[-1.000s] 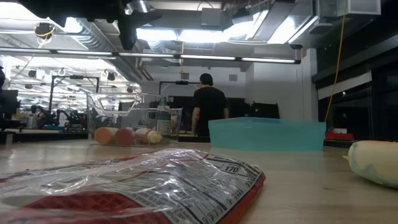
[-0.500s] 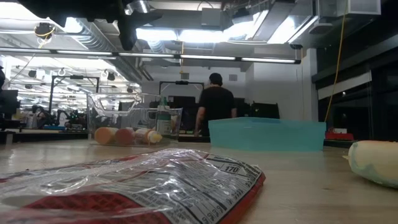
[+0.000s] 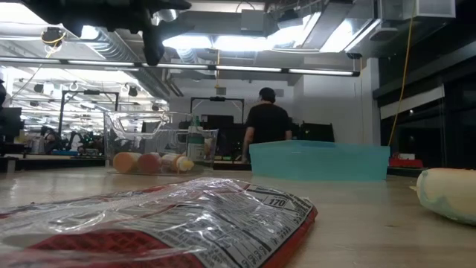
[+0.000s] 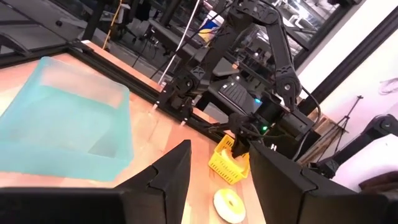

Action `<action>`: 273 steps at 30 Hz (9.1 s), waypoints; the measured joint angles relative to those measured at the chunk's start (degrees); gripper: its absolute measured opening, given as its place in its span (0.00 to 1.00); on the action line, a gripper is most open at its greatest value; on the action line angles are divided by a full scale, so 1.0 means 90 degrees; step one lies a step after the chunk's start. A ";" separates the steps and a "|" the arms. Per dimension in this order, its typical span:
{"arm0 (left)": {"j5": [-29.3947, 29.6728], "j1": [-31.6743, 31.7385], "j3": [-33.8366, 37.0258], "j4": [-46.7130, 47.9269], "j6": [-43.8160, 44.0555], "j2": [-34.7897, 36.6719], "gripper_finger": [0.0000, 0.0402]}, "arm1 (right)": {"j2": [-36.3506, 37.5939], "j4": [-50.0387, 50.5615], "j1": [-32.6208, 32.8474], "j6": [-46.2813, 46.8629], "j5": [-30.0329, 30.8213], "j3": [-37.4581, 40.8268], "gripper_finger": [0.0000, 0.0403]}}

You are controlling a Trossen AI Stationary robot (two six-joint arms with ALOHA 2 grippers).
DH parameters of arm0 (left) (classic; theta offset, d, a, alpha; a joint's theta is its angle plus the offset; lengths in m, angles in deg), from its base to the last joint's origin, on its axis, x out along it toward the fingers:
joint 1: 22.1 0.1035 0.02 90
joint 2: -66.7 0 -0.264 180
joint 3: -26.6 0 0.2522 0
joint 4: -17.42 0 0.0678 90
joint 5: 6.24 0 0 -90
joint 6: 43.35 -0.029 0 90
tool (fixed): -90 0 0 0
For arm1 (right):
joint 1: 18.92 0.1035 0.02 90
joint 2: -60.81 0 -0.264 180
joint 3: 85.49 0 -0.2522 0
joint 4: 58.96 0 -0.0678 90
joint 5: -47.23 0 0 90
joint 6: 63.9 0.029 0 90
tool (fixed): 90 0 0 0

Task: Pick & Place Food Item
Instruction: Put the top blue donut into the yellow bin, then put the blue donut into the yellow bin, then put the red popcorn bag into the blue bin

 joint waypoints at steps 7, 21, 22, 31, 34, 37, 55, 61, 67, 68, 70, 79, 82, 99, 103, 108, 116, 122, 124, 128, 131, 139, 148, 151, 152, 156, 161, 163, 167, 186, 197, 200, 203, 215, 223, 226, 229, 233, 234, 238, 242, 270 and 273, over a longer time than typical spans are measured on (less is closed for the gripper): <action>-0.0053 0.0178 0.0000 -0.0041 0.0002 -0.0001 0.39 | 0.0202 0.0040 0.0000 0.0009 -0.0238 -0.0061 0.42; -0.0126 0.0255 -0.0002 -0.0095 -0.0045 0.0000 0.39 | 0.0900 0.1397 -0.0216 0.0022 0.0156 -0.0724 0.60; -0.0126 0.0255 -0.0002 -0.0096 -0.0044 0.0000 0.39 | 0.0930 0.1608 -0.0264 0.0002 0.0281 -0.0864 0.59; -0.0128 0.0255 -0.0007 -0.0191 -0.0050 0.0000 0.39 | 0.1075 0.2259 -0.1041 -0.0680 0.2566 -0.2042 0.56; -0.0129 0.0255 -0.0007 -0.0192 -0.0051 0.0000 0.39 | 0.0964 0.1652 -0.1578 -0.1660 0.2628 -0.2209 0.56; -0.0129 0.0255 -0.0007 -0.0195 -0.0051 0.0000 0.39 | 0.0627 0.1232 -0.2116 -0.2804 0.2013 -0.2225 0.56; -0.0220 0.0253 -0.0007 -0.0192 -0.0119 0.0000 0.39 | -0.1607 0.0059 -0.2610 -0.5353 -0.0422 -0.2225 0.56; -0.0220 0.0253 -0.0007 -0.0189 -0.0070 0.0000 0.39 | -0.1734 0.0060 -0.2676 -0.5625 -0.0346 -0.2225 0.56; -0.0218 0.0253 -0.0007 -0.0189 -0.0070 0.0000 0.39 | -0.1929 0.0004 -0.2669 -0.5667 -0.0353 -0.2130 0.56; -0.0218 0.0253 -0.0007 -0.0189 -0.0070 0.0000 0.39 | -0.1940 -0.0004 -0.2669 -0.5652 -0.0352 -0.2069 0.56; -0.0218 0.0253 -0.0007 -0.0189 -0.0068 0.0000 0.39 | -0.1946 -0.0076 -0.2672 -0.5583 -0.0352 -0.1906 0.56; -0.0218 0.0255 -0.0007 -0.0186 -0.0034 0.0000 0.39 | -0.1949 -0.1065 -0.2684 -0.5472 -0.0445 -0.1285 0.56; -0.0218 0.0253 -0.0007 -0.0186 0.0000 0.0000 0.39 | -0.1949 -0.1181 -0.2686 -0.5480 -0.0449 -0.1251 0.56; -0.0216 0.0253 -0.0007 -0.0184 -0.0048 0.0000 0.39 | -0.1949 -0.1582 -0.2724 -0.5453 -0.0447 -0.1251 0.04; -0.0216 0.0253 -0.0007 -0.0184 -0.0049 0.0000 0.39 | -0.1949 -0.1578 -0.2800 -0.5293 -0.0449 -0.1251 0.04; -0.0216 0.0255 -0.0007 -0.0184 -0.0051 0.0000 0.39 | -0.1822 -0.1575 -0.2958 -0.5190 -0.0387 -0.1251 0.02; -0.0216 0.0253 -0.0005 -0.0184 -0.0053 0.0000 0.39 | -0.0834 -0.1337 -0.3179 -0.5066 0.0503 -0.1251 0.01; -0.0249 0.0255 -0.0005 -0.0182 -0.0153 0.0000 0.39 | 0.0361 -0.0676 -0.3054 -0.4436 0.1521 -0.1251 0.01; -0.0295 0.0255 -0.0002 -0.0186 -0.0153 0.0000 0.39 | 0.0767 -0.0458 -0.2866 -0.4122 0.1862 -0.1253 0.01; -0.0306 0.0255 0.0000 -0.0185 -0.0167 0.0000 0.39 | 0.1369 -0.0067 -0.2294 -0.3319 0.2313 -0.1256 0.01; -0.0310 0.0255 0.0000 -0.0186 -0.0170 0.0000 0.39 | 0.1575 0.0240 -0.1709 -0.2600 0.2311 -0.1258 0.01; -0.0312 0.0254 0.0000 -0.0184 -0.0170 0.0000 0.39 | 0.1491 0.1139 0.0078 -0.0070 0.1900 -0.1258 0.01; -0.0310 0.0253 0.0000 -0.0179 -0.0170 0.0000 0.39 | 0.1243 0.1671 0.0347 0.0003 0.1089 -0.1256 0.01; -0.0310 0.0255 0.0000 -0.0179 -0.0168 0.0000 0.39 | 0.1208 0.2038 0.0357 -0.0015 0.1064 -0.1256 0.01; -0.0310 0.0255 0.0000 -0.0179 -0.0168 0.0000 0.39 | 0.1192 0.2140 0.0372 -0.0020 0.1050 -0.1256 0.01; -0.0294 0.0255 0.0000 -0.0179 -0.0168 0.0000 0.39 | 0.1144 0.2247 0.0445 -0.0023 0.1199 -0.1256 0.01; -0.0197 0.0258 0.0000 -0.0149 -0.0170 0.0000 0.39 | 0.1001 0.1963 0.0488 -0.0033 0.1278 -0.1256 0.01; -0.0191 0.0270 0.0000 -0.0147 -0.0170 0.0000 0.39 | 0.0915 0.1820 0.0530 -0.0048 0.1322 -0.1256 0.01; -0.0189 0.0342 0.0000 -0.0143 -0.0170 0.0000 0.39 | 0.0648 0.1644 0.0556 -0.0045 0.1283 -0.1256 0.01; -0.0354 0.0547 0.0000 -0.0138 -0.0080 0.0000 0.39 | -0.0045 0.1571 0.0561 0.0025 0.1076 -0.1253 0.05; -0.0354 0.0547 0.0000 -0.0140 -0.0051 0.0000 0.39 | -0.0040 0.1614 0.0561 -0.0144 0.0572 -0.1253 0.44; -0.0354 0.0547 0.0000 -0.0140 -0.0097 0.0000 0.39 | -0.0040 0.1672 0.0561 -0.0139 0.0547 -0.1253 0.55; -0.0352 0.0547 0.0000 -0.0138 -0.0099 0.0000 0.39 | -0.0029 0.1688 0.0543 -0.0144 0.0530 -0.1253 0.64; -0.0347 0.0547 0.0000 -0.0159 -0.0121 0.0000 0.39 | 0.0404 0.3001 0.0451 0.0026 0.0938 -0.1735 0.67; -0.1058 0.0584 -0.0012 -0.2340 0.0498 0.0000 0.39 | 0.0810 0.3533 -0.0345 -0.0431 0.3451 -0.2502 0.66; -0.1689 0.0706 -0.0245 -0.2356 0.0987 0.0014 0.39 | 0.0889 0.3521 -0.0728 -0.0712 0.4315 -0.2693 0.66; -0.2191 0.0680 -0.0800 -0.0476 0.0507 0.0043 0.39 | 0.0890 0.3471 -0.1104 -0.1082 0.4934 -0.2871 0.66; -0.2300 0.0454 -0.1776 0.3336 -0.1350 -0.0129 0.39 | 0.0890 0.3024 -0.1556 -0.1797 0.5343 -0.3009 0.66; -0.2280 0.0413 -0.1994 0.4186 -0.1848 -0.0215 0.39 | 0.0889 0.2904 -0.1661 -0.1973 0.5381 -0.3021 0.66; -0.2392 0.0202 -0.2589 0.6077 -0.3092 -0.0613 0.39 | 0.0885 0.2362 -0.2044 -0.2547 0.5520 -0.3036 0.66; -0.3296 -0.0097 -0.2646 0.6098 -0.3143 -0.1040 0.39 | 0.0883 0.1838 -0.2398 -0.3097 0.5684 -0.3036 0.66; -0.2187 -0.1937 -0.2630 0.2782 -0.1982 -0.5619 0.49 | 0.0881 0.1112 -0.3344 -0.5541 0.5556 -0.3036 0.66; -0.2188 -0.1980 -0.2633 0.2280 -0.1651 -0.5710 0.49 | 0.0881 0.1115 -0.3357 -0.5681 0.5481 -0.3036 0.66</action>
